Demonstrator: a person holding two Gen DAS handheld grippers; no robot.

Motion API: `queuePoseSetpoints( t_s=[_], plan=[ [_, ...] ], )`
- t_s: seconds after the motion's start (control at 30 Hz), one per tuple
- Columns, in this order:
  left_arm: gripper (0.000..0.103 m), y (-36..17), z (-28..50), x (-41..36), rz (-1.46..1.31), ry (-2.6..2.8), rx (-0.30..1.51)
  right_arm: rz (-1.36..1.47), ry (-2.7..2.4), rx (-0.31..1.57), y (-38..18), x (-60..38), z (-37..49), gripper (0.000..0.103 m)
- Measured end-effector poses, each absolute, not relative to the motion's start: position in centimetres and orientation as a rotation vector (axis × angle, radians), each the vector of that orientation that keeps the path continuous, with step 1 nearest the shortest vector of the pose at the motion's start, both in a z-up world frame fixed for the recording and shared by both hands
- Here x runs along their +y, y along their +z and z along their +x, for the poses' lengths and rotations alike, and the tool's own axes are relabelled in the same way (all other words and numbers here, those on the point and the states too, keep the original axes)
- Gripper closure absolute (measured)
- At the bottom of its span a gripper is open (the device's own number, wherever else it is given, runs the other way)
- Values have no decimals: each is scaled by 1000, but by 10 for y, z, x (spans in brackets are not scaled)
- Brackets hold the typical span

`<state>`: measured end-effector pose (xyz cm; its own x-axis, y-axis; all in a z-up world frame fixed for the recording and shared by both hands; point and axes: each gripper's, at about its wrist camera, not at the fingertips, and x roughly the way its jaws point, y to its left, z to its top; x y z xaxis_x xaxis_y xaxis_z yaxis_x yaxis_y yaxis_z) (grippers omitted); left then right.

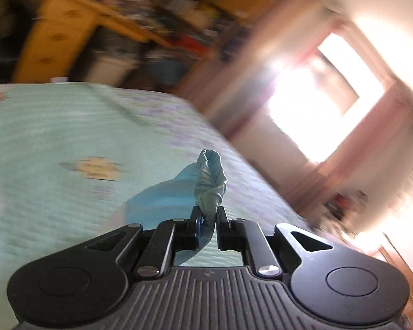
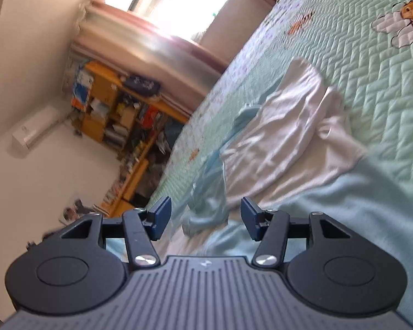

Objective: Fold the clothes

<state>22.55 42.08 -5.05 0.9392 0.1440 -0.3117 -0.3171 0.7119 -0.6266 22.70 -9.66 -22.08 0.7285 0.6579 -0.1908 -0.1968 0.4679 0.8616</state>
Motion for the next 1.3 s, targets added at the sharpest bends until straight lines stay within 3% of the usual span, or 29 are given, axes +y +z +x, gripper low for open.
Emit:
queuePoseSetpoints(
  t_s=[0.17, 0.3, 0.43, 0.63, 0.97, 1.1, 1.17, 1.23, 1.3],
  plan=[
    [90, -56, 310, 298, -497, 122, 368, 1008, 593, 493, -232, -115, 232, 45],
    [90, -135, 367, 187, -272, 17, 552, 1031, 584, 487, -240, -131, 237, 45],
    [90, -219, 399, 130, -109, 44, 740, 1026, 580, 451, -236, -145, 236, 45],
    [90, -235, 395, 116, 7, 93, 726, 1020, 586, 424, -233, -156, 237, 45],
    [90, -190, 397, 123, -114, 109, 664, 1024, 599, 447, -242, -154, 241, 45],
    [89, -195, 406, 115, -110, 83, 690, 1028, 600, 452, -244, -154, 243, 45],
    [77, -205, 410, 111, -93, 66, 736, 1027, 598, 454, -246, -154, 245, 45],
    [55, -221, 416, 114, -84, 59, 823, 1029, 597, 460, -248, -155, 245, 45],
    [46, -224, 413, 118, -80, 22, 841, 1032, 594, 467, -251, -156, 245, 45]
  ],
)
